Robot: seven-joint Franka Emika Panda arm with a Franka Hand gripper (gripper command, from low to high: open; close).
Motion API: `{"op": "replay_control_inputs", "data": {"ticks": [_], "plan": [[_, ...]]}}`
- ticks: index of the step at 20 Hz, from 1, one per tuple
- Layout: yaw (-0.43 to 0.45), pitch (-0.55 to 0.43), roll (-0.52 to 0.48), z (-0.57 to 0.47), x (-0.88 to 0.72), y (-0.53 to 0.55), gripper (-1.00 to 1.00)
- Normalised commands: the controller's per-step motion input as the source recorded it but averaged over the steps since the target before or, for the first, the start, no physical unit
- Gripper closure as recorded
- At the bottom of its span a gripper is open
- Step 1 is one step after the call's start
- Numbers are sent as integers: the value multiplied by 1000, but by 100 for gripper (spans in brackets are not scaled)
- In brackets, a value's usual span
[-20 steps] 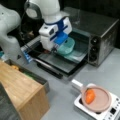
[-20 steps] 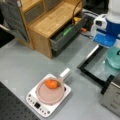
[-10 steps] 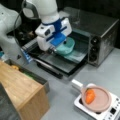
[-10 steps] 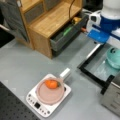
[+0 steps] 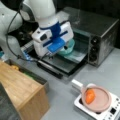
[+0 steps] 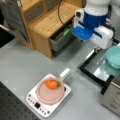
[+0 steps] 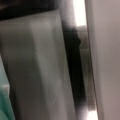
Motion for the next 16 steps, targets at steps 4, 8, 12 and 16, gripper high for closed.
{"op": "replay_control_inputs", "data": {"ticks": [4,8,12,16], "plan": [[135,270,-74,233,969,-281,-100],[42,258,-56,226,823,-150,-100],[-221,277,6,174,647,-45,-100],[-281,228,-84,35,553,-19,-100]]}}
